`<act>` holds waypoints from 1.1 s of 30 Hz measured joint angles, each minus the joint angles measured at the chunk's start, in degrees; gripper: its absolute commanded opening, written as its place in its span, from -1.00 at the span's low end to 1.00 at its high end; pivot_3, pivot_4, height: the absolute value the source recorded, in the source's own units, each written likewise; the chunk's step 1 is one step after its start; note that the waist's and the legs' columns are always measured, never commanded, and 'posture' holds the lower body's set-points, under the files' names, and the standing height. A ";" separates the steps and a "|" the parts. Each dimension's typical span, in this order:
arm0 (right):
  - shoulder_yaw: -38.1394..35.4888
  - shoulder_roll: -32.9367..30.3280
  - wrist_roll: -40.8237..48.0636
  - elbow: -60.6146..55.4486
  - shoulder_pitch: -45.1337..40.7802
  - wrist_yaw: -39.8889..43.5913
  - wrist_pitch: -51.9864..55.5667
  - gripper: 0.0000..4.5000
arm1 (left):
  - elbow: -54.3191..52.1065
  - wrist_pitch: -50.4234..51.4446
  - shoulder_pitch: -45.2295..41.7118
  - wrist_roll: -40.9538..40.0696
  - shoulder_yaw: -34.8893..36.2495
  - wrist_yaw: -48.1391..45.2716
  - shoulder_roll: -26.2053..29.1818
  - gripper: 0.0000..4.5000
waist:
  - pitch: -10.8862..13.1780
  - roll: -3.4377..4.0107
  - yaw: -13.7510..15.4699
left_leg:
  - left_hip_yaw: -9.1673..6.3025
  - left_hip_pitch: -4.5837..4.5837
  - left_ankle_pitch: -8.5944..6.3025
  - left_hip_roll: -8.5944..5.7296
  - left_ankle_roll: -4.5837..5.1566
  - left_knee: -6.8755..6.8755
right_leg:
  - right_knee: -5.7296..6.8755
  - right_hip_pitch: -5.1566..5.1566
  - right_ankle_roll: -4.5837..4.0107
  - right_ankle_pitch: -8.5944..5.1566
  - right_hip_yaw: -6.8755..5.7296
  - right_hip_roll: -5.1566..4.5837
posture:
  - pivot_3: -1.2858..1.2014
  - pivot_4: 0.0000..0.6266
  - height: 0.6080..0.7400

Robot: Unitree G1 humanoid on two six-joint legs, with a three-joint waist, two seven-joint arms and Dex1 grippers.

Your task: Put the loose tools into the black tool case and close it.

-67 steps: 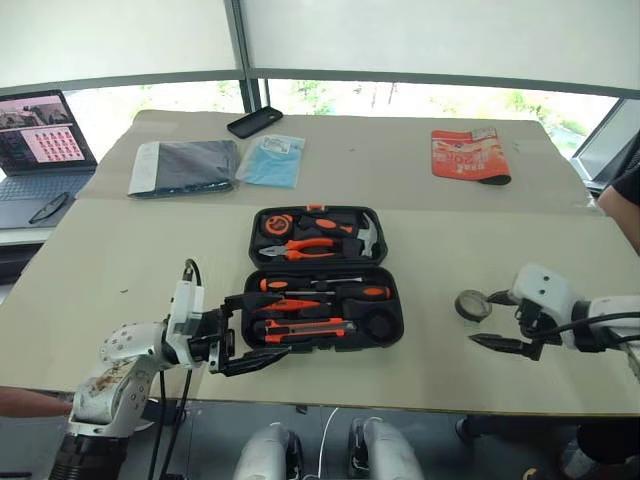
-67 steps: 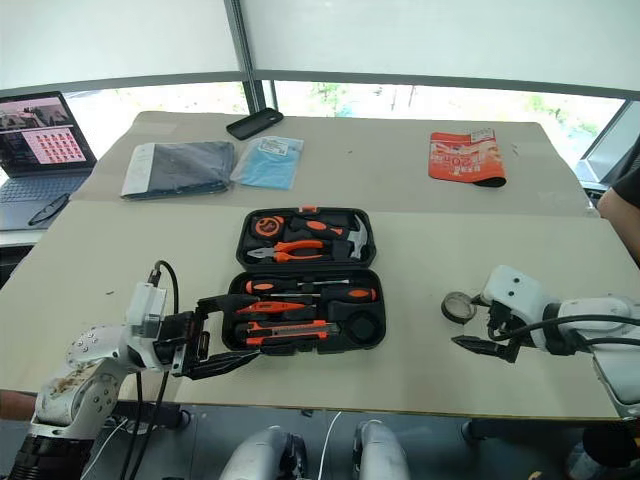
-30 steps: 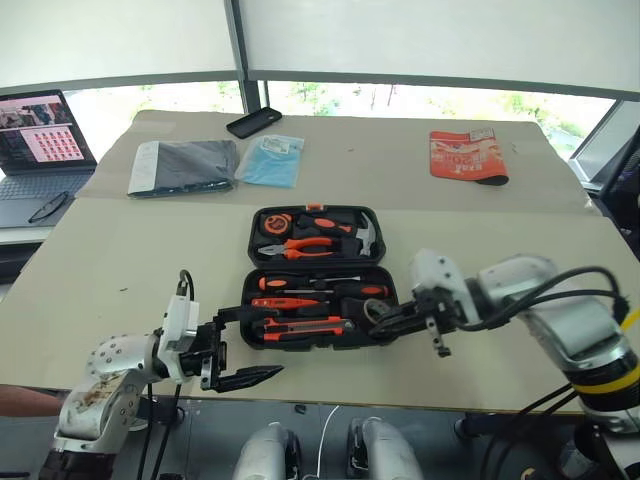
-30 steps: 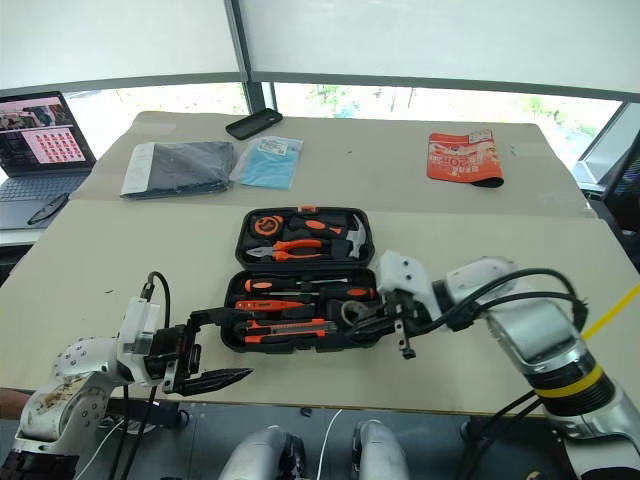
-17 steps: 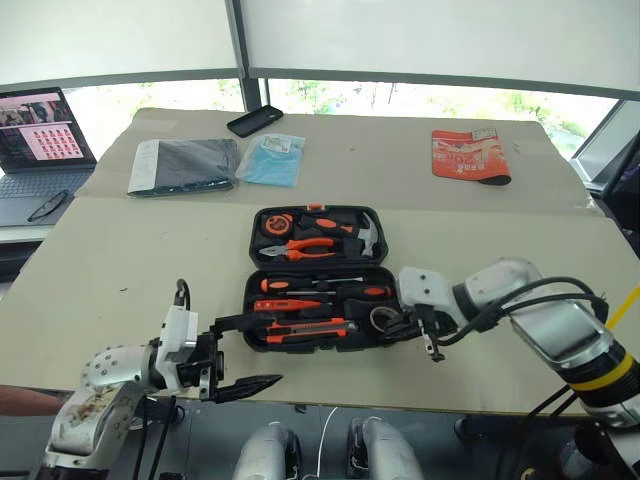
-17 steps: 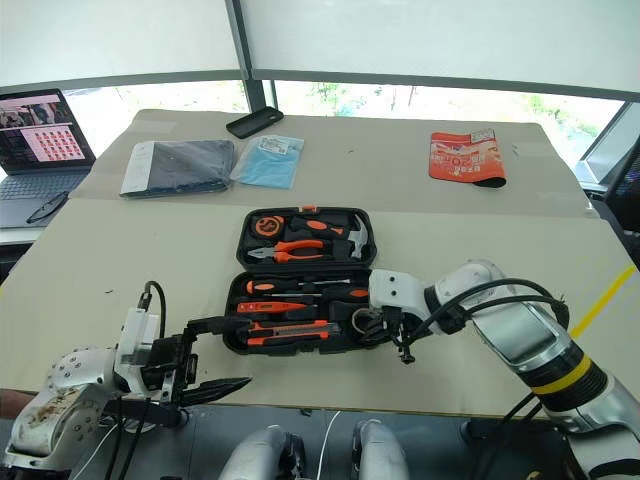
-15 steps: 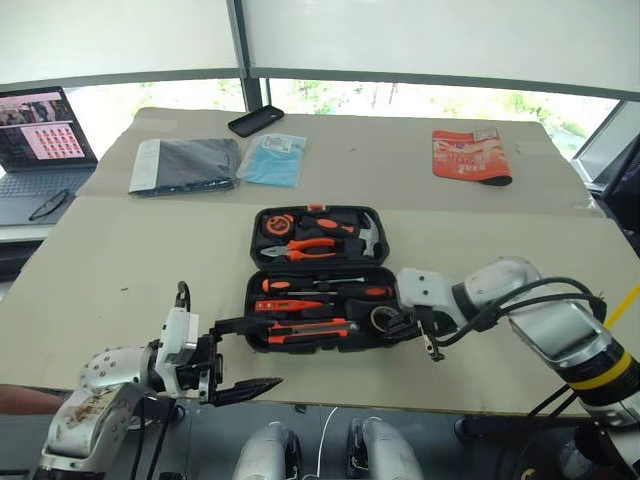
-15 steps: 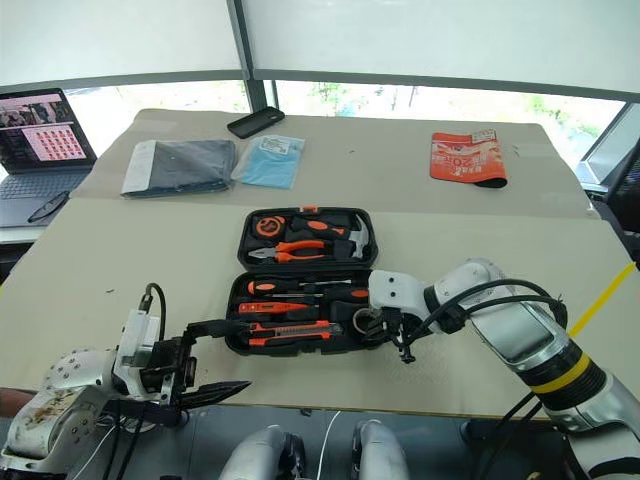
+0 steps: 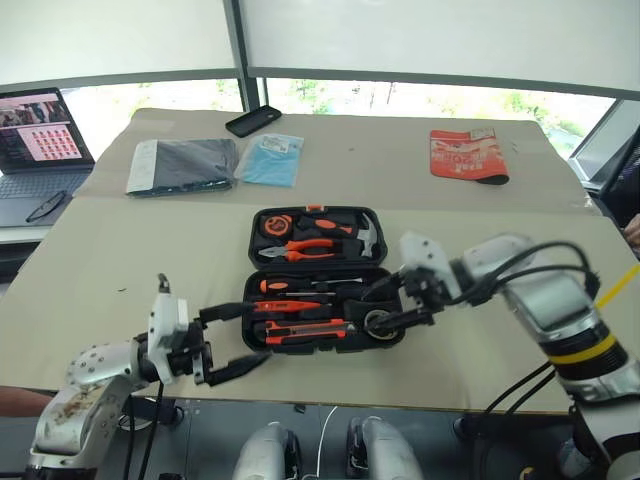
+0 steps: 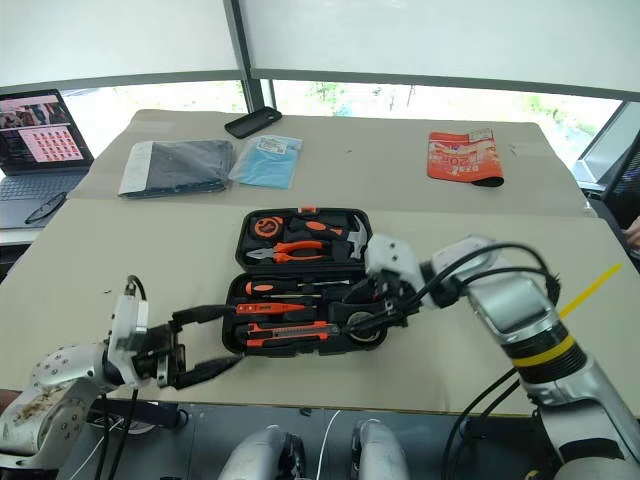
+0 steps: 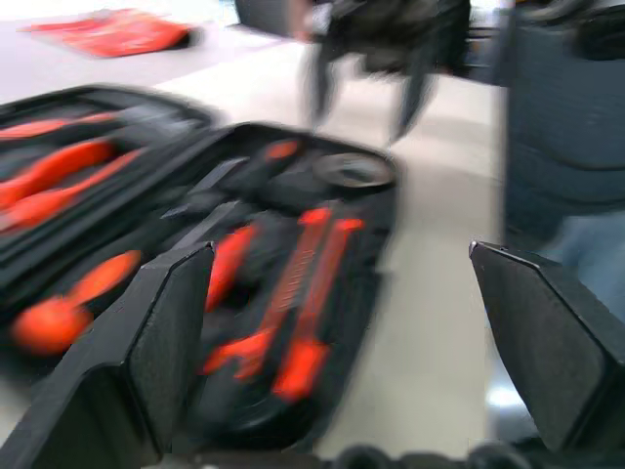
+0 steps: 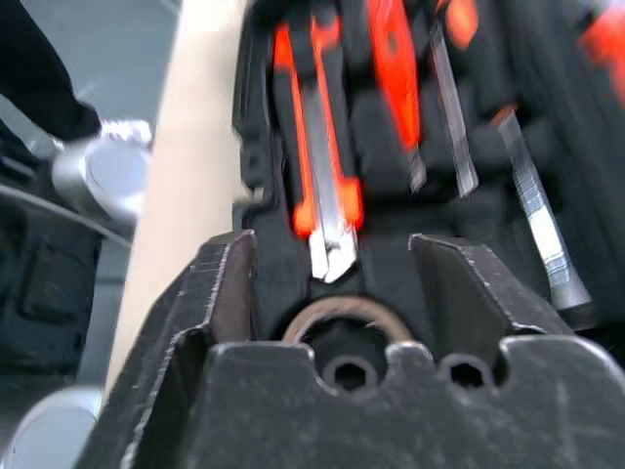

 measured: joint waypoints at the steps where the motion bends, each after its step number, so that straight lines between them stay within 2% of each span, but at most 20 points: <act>1: -1.64 -0.35 0.36 2.00 -0.17 0.29 -0.85 0.34 | 1.53 0.15 -0.80 0.88 0.95 1.94 0.00 0.88 | 0.00 0.00 -0.04 | 0.01 0.01 -0.01 0.00 0.01 0.00 | 0.00 0.01 -0.01 0.01 0.01 -0.01 | 0.03 -0.52 1.00; 2: -2.79 -0.36 0.26 4.75 -0.16 0.57 -3.03 0.35 | 2.91 1.01 -1.93 1.72 1.59 4.71 -0.10 0.71 | 0.00 0.00 -0.08 | 0.02 0.02 -0.01 0.00 0.01 0.00 | 0.00 0.02 -0.01 0.01 0.01 0.00 | 0.03 -0.52 1.00; 3: -3.32 -0.16 -0.07 6.94 -0.15 0.39 -4.95 0.23 | 3.83 1.83 -2.73 2.14 1.99 6.69 -0.14 0.62 | 0.00 -0.01 -0.16 | 0.02 0.00 0.00 -0.01 0.00 0.00 | 0.00 0.02 -0.01 0.01 0.02 0.00 | 0.03 -0.52 1.00; 4: -3.60 0.25 -0.79 9.19 -0.11 -0.12 -7.22 0.11 | 4.65 3.09 -3.49 2.39 2.51 8.91 -0.27 0.41 | 0.00 -0.01 -0.23 | 0.05 0.00 0.04 0.00 -0.07 -0.01 | 0.00 0.01 -0.01 0.01 0.03 0.01 | 0.03 -0.52 1.00; 5: -3.95 0.99 -1.52 11.12 -0.09 -0.76 -9.08 0.04 | 5.29 3.94 -4.17 2.80 2.91 10.74 -0.55 0.29 | 0.00 -0.01 -0.30 | 0.06 0.01 0.17 0.00 -0.28 -0.01 | 0.01 0.01 -0.01 0.01 0.03 0.01 | 0.03 -0.52 1.00; 9: -5.04 7.07 -9.85 24.94 0.43 -11.72 -26.90 -0.59 | 9.20 8.28 -10.38 5.74 2.12 19.48 -2.64 -0.38 | 0.03 -0.08 -0.44 | 0.24 0.07 0.29 -0.06 -0.47 -0.03 | 0.12 0.01 -0.01 0.02 0.02 0.13 | 0.03 -0.52 1.00; 12: -4.71 9.97 -14.45 32.36 0.92 -16.56 -36.30 -1.00 | 10.73 10.08 -11.46 7.49 0.16 21.01 -2.83 -0.86 | 0.04 -0.07 -0.79 | 0.36 0.08 0.29 -0.07 -0.48 -0.08 | 0.17 -0.05 -0.01 0.02 0.03 0.12 | 0.03 -0.52 1.00; 13: -4.56 10.90 -16.45 34.71 0.84 -18.55 -38.98 -1.00 | 11.48 11.18 -12.32 7.92 -1.01 21.14 -3.27 -0.99 | 0.04 -0.07 -0.97 | 0.37 0.10 0.30 -0.07 -0.49 -0.08 | 0.18 -0.04 -0.01 0.02 0.03 0.12 | 0.03 -0.52 1.00; 17: -2.86 13.70 -19.77 38.15 0.68 -20.34 -41.10 -1.00 | 13.27 12.33 -15.62 8.57 -4.96 19.30 -3.93 -0.99 | 0.04 -0.07 -1.42 | 0.36 0.12 0.37 -0.06 -0.61 -0.08 | 0.22 -0.04 -0.01 0.02 0.04 0.12 | 0.03 -0.52 1.00; 21: -2.66 15.54 -19.13 35.46 2.15 -18.28 -40.61 -1.00 | 15.75 12.14 -19.70 9.28 -7.49 16.16 -4.52 -0.99 | 0.04 -0.07 -1.62 | 0.35 0.21 0.42 -0.05 -0.69 -0.09 | 0.31 -0.01 -0.01 0.02 0.08 0.12 | 0.03 -0.52 1.00; 27: -5.07 14.45 -17.20 24.96 8.06 -18.62 -32.41 -1.00 | 20.08 12.24 -22.36 12.35 -10.76 10.84 -3.74 -0.99 | 0.04 -0.07 -1.60 | 0.35 0.32 0.40 -0.05 -0.67 -0.19 | 0.28 0.04 -0.03 0.02 0.13 0.10 | 0.03 -0.52 1.00; 33: -5.91 12.50 -15.23 14.84 13.41 -18.66 -24.14 -1.00 | 19.25 14.45 -22.12 12.41 -11.87 6.81 -2.71 -0.99 | 0.04 -0.07 -1.52 | 0.33 0.28 0.38 -0.06 -0.62 -0.26 | 0.21 0.03 -0.05 0.01 0.16 0.08 | 0.03 -0.52 1.00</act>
